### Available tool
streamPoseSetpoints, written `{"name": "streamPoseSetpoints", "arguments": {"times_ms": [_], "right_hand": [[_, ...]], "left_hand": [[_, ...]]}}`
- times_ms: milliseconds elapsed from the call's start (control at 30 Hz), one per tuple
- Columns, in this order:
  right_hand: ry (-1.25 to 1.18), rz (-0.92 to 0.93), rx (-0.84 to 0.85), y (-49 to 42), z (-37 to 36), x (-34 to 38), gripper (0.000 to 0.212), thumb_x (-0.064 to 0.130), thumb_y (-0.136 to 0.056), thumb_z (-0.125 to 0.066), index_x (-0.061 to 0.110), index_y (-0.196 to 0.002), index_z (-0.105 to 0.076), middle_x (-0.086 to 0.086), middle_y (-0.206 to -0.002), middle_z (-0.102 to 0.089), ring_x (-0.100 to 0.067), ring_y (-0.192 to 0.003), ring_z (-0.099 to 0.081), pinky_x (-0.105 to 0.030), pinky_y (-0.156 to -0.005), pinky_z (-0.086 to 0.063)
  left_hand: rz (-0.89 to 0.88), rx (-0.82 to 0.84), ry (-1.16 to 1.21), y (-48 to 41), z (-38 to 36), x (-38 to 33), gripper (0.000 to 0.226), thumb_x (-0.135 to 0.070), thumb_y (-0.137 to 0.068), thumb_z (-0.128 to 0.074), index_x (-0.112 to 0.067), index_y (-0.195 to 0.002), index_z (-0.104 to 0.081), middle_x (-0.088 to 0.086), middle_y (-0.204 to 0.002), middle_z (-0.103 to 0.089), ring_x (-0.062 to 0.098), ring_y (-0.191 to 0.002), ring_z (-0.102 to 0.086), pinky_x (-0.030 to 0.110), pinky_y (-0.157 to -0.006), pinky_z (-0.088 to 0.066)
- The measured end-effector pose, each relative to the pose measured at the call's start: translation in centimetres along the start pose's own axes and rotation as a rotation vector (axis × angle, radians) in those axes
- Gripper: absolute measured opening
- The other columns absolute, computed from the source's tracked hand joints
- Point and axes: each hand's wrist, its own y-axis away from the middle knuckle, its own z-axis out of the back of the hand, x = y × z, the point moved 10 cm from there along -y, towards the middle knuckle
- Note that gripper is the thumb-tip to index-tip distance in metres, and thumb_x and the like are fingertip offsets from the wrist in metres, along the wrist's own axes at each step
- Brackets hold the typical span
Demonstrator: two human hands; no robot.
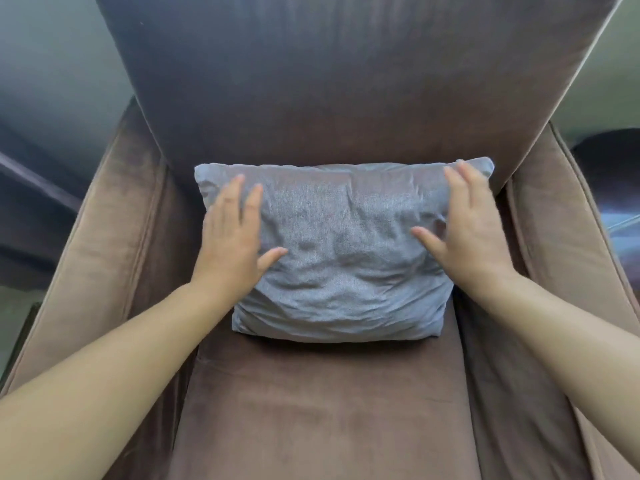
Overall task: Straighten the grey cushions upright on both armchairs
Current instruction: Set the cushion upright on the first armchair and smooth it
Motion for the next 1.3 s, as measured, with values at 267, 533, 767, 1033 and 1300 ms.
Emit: {"name": "streamPoseSetpoints", "arguments": {"times_ms": [267, 533, 767, 1033, 1300], "right_hand": [[0.303, 0.275, 0.339, 2.5, -6.9, 3.5, 0.123, 0.06, -0.071, -0.078, 0.018, -0.162, -0.008, -0.006, -0.171, -0.005, -0.033, -0.157, -0.005, -0.061, -0.124, -0.009], [0.364, 0.208, 0.321, 0.9, -7.6, 2.3, 0.125, 0.049, -0.067, -0.085, 0.019, -0.162, -0.01, -0.005, -0.171, -0.007, -0.032, -0.157, -0.01, -0.061, -0.123, -0.01], [0.332, 0.205, 0.316, 2.0, -7.6, 2.4, 0.12, 0.039, -0.072, -0.085, 0.018, -0.162, -0.009, -0.006, -0.171, -0.005, -0.032, -0.157, -0.007, -0.059, -0.123, -0.008], [0.177, 0.118, 0.108, 4.0, -4.0, 1.2, 0.101, 0.046, -0.084, -0.072, 0.002, -0.158, -0.019, -0.017, -0.168, -0.014, -0.033, -0.156, -0.015, -0.059, -0.122, -0.023], [-0.042, -0.214, 0.142, 7.0, -5.8, -3.5, 0.11, 0.052, -0.084, -0.071, 0.004, -0.16, -0.006, -0.012, -0.17, -0.005, -0.028, -0.157, -0.009, -0.049, -0.124, -0.026]], "left_hand": [[-0.288, 0.335, -0.317, 1.6, -7.1, -2.8, 0.117, -0.07, -0.079, -0.062, -0.029, -0.159, 0.013, 0.008, -0.168, 0.017, 0.035, -0.155, 0.014, 0.067, -0.12, -0.009], [-0.179, 0.392, -0.393, -0.3, -8.1, -1.4, 0.118, -0.076, -0.08, -0.055, -0.034, -0.154, 0.027, 0.001, -0.166, 0.027, 0.033, -0.154, 0.019, 0.071, -0.117, -0.014], [-0.183, 0.41, -0.351, 0.8, -8.3, -2.4, 0.116, -0.066, -0.084, -0.061, -0.028, -0.156, 0.021, 0.007, -0.167, 0.024, 0.037, -0.153, 0.018, 0.073, -0.116, -0.013], [-0.291, 0.115, -0.251, 1.0, -5.0, -7.7, 0.103, -0.05, -0.082, -0.072, -0.007, -0.158, -0.018, 0.019, -0.167, -0.012, 0.037, -0.154, -0.012, 0.069, -0.117, -0.02], [-0.435, 0.166, -0.256, -2.3, -6.6, -14.9, 0.107, -0.047, -0.082, -0.074, -0.016, -0.161, -0.009, 0.009, -0.17, -0.006, 0.036, -0.155, -0.007, 0.068, -0.116, -0.024]]}}
